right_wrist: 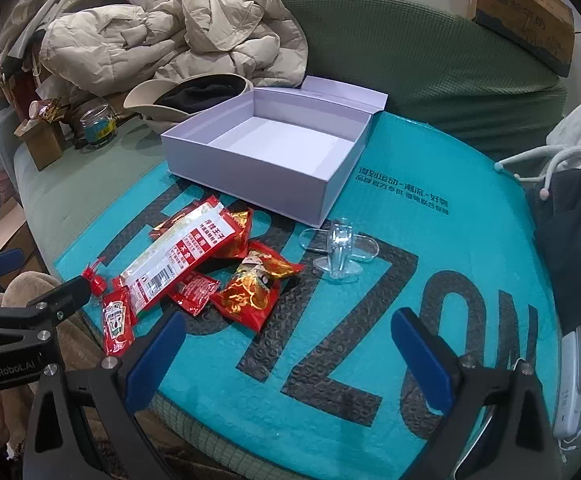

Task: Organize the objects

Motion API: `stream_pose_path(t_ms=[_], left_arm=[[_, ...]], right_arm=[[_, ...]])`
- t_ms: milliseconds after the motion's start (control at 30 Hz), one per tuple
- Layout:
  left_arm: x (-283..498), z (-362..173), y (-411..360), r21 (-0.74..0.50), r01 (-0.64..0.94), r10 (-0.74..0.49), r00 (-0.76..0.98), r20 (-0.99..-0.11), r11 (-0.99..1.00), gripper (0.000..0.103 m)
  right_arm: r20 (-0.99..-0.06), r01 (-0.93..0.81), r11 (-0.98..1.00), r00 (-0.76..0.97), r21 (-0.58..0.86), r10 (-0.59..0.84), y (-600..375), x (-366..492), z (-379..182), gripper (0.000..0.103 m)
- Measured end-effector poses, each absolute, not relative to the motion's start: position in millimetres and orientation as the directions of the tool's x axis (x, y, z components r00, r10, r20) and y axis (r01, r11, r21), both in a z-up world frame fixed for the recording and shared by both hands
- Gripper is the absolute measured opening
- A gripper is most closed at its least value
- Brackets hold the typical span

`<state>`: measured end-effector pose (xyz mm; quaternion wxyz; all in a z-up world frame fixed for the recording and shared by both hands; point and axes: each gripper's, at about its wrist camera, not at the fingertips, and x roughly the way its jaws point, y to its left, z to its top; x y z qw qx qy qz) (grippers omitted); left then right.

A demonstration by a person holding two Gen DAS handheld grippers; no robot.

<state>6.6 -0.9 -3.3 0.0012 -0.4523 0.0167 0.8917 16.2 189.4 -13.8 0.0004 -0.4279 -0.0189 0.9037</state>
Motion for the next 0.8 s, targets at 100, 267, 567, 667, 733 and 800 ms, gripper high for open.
stream_pose_path(t_ms=[100, 267, 567, 667, 733, 800], left_arm=[[8.8, -3.4, -0.6, 0.029, -0.016, -0.014, -0.595, -0.804, -0.999, 0.103], [12.2, -3.4, -1.3, 0.026, -0.016, -0.011, -0.595, -0.804, -1.000, 0.103], [16.1, -1.9, 1.4, 0.026, -0.015, -0.011, -0.604, -0.797, -1.000, 0.103], [17.0, -1.3, 2.2, 0.027, -0.013, -0.013, -0.605, -0.796, -1.000, 0.103], [17.1, -1.3, 1.9, 0.025, -0.015, -0.012, -0.604, -0.797, -1.000, 0.103], [17.6, -1.5, 0.5, 0.022, -0.015, -0.008, -0.601, -0.799, -1.000, 0.103]], right_arm=[[-0.770, 0.017, -0.999, -0.638, -0.036, 0.017, 189.1, 18.3, -11.9, 0.103], [-0.770, 0.031, -0.999, -0.638, -0.039, 0.010, 184.6, 19.6, -10.3, 0.103], [-0.763, 0.037, -0.999, -0.647, -0.038, 0.005, 183.9, 21.4, -7.0, 0.103], [-0.758, 0.035, -0.999, -0.652, -0.041, 0.008, 184.3, 22.6, -5.5, 0.103], [-0.757, 0.035, -0.998, -0.654, -0.042, 0.009, 184.4, 23.6, -5.0, 0.103], [-0.755, -0.017, -0.998, -0.653, -0.054, 0.052, 184.9, 23.6, -4.5, 0.103]])
